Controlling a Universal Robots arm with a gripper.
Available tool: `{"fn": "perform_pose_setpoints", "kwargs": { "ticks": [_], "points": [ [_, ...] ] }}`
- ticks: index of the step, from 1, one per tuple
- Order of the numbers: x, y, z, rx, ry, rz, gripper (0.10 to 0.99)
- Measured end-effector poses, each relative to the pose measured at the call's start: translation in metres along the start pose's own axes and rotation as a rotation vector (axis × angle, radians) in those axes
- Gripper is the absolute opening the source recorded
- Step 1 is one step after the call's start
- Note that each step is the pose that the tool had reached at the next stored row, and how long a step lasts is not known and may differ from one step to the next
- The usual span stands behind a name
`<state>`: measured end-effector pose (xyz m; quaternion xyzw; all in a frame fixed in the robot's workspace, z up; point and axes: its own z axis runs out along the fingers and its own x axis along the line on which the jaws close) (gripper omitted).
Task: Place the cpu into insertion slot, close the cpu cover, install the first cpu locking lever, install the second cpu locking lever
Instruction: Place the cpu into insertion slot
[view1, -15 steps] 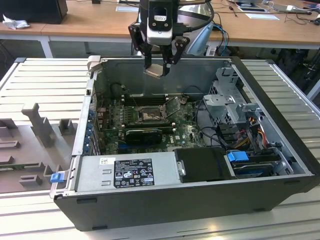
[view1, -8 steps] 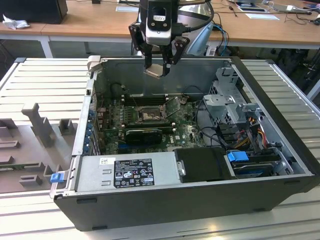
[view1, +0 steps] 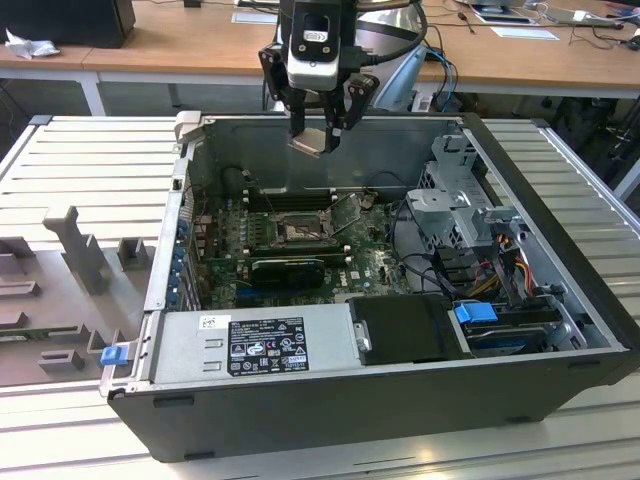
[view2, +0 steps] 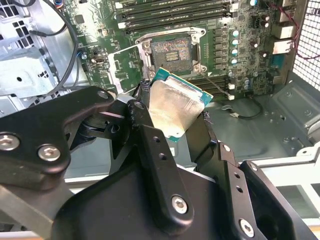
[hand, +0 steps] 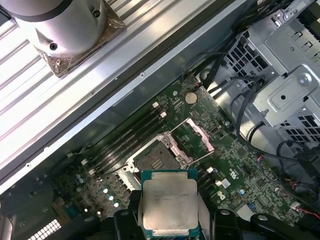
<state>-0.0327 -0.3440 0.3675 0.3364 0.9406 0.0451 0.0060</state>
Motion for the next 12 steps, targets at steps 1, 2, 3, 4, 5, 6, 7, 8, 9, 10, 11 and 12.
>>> {"fn": "perform_pose_setpoints", "kwargs": {
  "ticks": [1, 2, 3, 4, 5, 6, 7, 8, 9, 10, 11, 12],
  "points": [
    [0.0000, 0.0000, 0.0000, 0.000, -0.0003, 0.003, 0.533],
    [0.0000, 0.0000, 0.0000, 0.000, -0.0005, 0.006, 0.533],
    [0.0000, 0.0000, 0.0000, 0.000, -0.0010, 0.010, 0.533],
    [0.0000, 0.0000, 0.0000, 0.000, -0.0012, 0.013, 0.533],
    [0.0000, 0.0000, 0.0000, 0.000, -0.0018, 0.020, 0.533],
    [0.0000, 0.0000, 0.0000, 0.000, -0.0023, 0.026, 0.533],
    [0.0000, 0.0000, 0.0000, -0.001, -0.0028, 0.031, 0.533],
    [0.0000, 0.0000, 0.0000, -0.001, -0.0035, 0.039, 0.533],
    [0.0000, 0.0000, 0.0001, -0.001, -0.0042, 0.047, 0.533],
    [0.0000, 0.0000, 0.0001, -0.001, -0.0059, 0.062, 0.533],
    [0.0000, 0.0000, 0.0003, 0.000, -0.0085, 0.082, 0.533],
    [0.0000, 0.0000, 0.0006, 0.000, -0.0114, 0.111, 0.533]
  ]
}}
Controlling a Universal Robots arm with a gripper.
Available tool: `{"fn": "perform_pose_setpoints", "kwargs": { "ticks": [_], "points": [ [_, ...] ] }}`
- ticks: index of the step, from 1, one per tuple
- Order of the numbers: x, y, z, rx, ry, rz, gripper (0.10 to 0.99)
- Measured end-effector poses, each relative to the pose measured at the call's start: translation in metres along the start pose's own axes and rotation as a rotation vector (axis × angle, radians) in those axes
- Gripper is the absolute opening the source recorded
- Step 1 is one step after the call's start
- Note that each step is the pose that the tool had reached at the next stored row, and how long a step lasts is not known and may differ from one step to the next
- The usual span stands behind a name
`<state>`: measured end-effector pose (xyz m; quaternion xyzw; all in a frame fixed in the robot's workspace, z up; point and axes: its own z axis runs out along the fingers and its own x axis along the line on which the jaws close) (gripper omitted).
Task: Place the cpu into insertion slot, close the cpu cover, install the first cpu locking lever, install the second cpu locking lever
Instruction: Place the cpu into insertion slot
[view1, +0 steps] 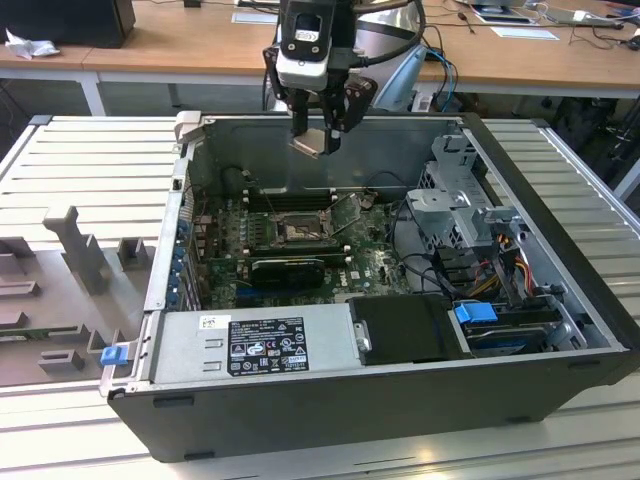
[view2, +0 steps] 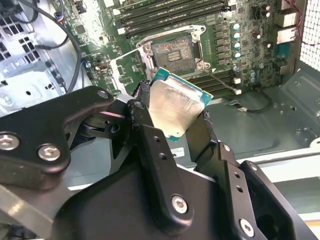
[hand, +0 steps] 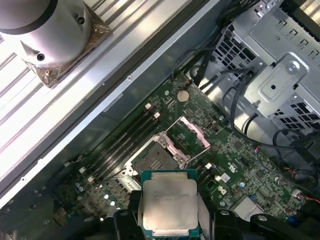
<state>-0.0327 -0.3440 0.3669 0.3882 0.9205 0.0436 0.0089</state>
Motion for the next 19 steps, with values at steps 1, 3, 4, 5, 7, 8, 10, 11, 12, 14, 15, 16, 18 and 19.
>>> {"fn": "perform_pose_setpoints", "kwargs": {
  "ticks": [1, 3, 4, 5, 7, 8, 10, 11, 12, 14, 15, 16, 18, 19],
  "points": [
    [0.0000, 0.0000, 0.0003, 0.000, -0.0021, 0.022, 0.533],
    [0.0000, -0.0001, 0.0012, -0.001, -0.0060, 0.064, 0.533],
    [0.0000, -0.0001, 0.0016, -0.001, -0.0077, 0.084, 0.533],
    [0.0000, -0.0002, 0.0018, -0.001, -0.0088, 0.096, 0.533],
    [0.0000, -0.0002, 0.0021, -0.002, -0.0107, 0.118, 0.533],
    [0.0000, -0.0002, 0.0023, -0.002, -0.0116, 0.129, 0.533],
    [-0.0001, -0.0003, 0.0041, -0.002, -0.0137, 0.152, 0.533],
    [-0.0001, -0.0005, 0.0054, -0.002, -0.0141, 0.154, 0.533],
    [-0.0001, -0.0006, 0.0073, -0.002, -0.0147, 0.154, 0.533],
    [-0.0002, -0.0009, 0.0107, -0.001, -0.0153, 0.154, 0.533],
    [-0.0002, -0.0011, 0.0122, 0.000, -0.0167, 0.156, 0.533],
    [-0.0002, -0.0012, 0.0133, 0.001, -0.0196, 0.170, 0.533],
    [-0.0002, -0.0013, 0.0146, 0.001, -0.0223, 0.198, 0.533],
    [-0.0003, -0.0013, 0.0152, 0.001, -0.0238, 0.215, 0.533]
  ]
}}
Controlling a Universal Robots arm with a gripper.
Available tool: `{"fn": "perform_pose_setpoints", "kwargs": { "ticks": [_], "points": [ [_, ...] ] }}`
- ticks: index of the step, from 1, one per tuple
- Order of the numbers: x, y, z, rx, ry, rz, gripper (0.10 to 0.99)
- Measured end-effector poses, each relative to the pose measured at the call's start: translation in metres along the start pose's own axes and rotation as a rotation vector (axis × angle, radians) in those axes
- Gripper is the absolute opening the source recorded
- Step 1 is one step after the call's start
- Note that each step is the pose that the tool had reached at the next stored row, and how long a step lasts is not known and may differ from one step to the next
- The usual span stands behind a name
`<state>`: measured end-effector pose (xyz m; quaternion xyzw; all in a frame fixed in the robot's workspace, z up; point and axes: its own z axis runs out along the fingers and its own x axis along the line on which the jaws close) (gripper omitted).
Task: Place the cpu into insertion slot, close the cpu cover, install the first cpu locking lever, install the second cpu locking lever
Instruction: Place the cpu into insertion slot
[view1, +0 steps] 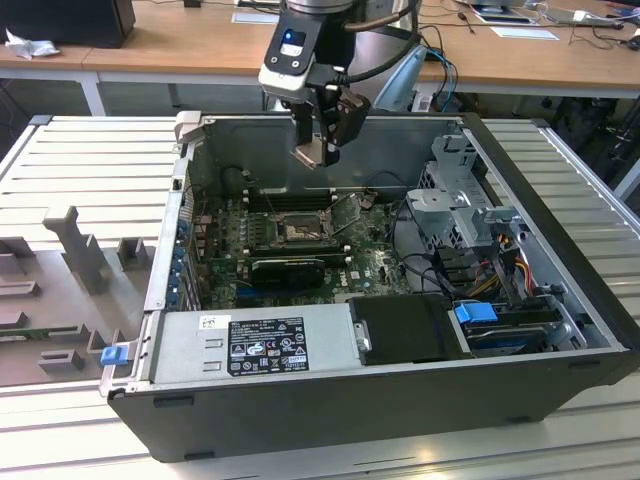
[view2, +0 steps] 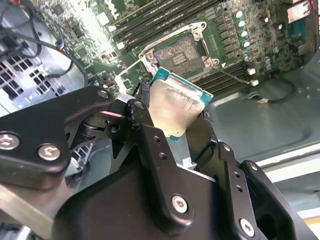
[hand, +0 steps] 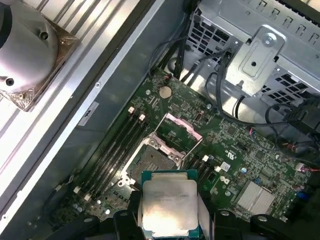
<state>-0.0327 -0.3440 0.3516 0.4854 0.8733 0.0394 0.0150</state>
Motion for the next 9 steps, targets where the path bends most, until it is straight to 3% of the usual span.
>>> {"fn": "perform_pose_setpoints", "kwargs": {
  "ticks": [9],
  "points": [
    [-0.0002, -0.0013, 0.0155, -0.003, -0.0232, 0.283, 0.533]
  ]
}}
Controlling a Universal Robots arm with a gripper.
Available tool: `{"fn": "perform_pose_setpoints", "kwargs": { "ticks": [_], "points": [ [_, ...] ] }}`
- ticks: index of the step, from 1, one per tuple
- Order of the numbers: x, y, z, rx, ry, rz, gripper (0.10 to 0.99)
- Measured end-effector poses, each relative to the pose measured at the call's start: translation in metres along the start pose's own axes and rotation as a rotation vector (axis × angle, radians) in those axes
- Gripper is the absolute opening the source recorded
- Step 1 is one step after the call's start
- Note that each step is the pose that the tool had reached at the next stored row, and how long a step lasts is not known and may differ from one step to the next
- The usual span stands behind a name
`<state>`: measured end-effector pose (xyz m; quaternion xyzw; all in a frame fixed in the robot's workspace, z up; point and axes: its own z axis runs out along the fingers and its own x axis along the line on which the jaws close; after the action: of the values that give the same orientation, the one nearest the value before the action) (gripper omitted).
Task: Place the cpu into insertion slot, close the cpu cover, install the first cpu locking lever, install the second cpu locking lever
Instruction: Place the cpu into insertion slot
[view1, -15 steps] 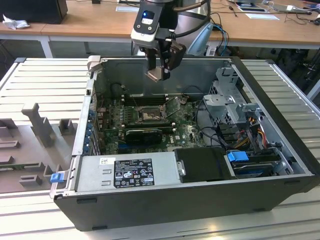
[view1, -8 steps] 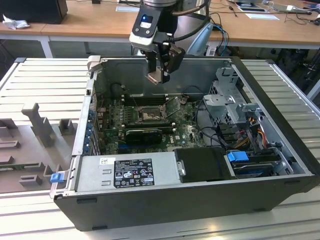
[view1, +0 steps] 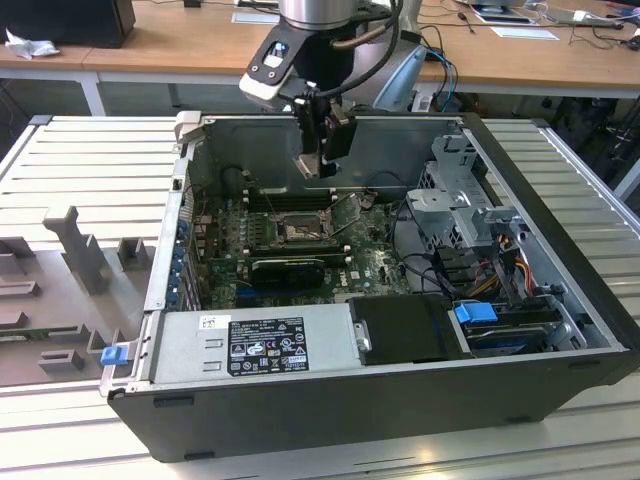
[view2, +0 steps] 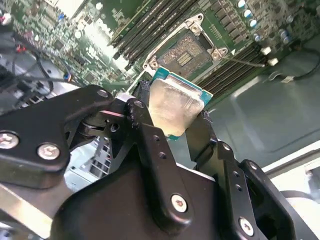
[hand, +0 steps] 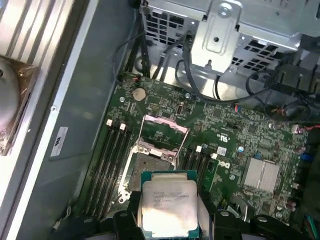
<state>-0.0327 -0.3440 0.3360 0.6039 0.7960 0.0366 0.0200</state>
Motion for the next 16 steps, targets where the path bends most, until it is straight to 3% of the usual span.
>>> {"fn": "perform_pose_setpoints", "kwargs": {
  "ticks": [9, 13, 16],
  "points": [
    [-0.0002, -0.0013, 0.0154, -0.001, -0.0185, 0.230, 0.533],
    [-0.0002, -0.0016, 0.0203, -0.002, -0.0243, 0.302, 0.533],
    [0.0018, -0.0017, 0.0267, 0.000, -0.0250, 0.311, 0.533]
  ]
}}
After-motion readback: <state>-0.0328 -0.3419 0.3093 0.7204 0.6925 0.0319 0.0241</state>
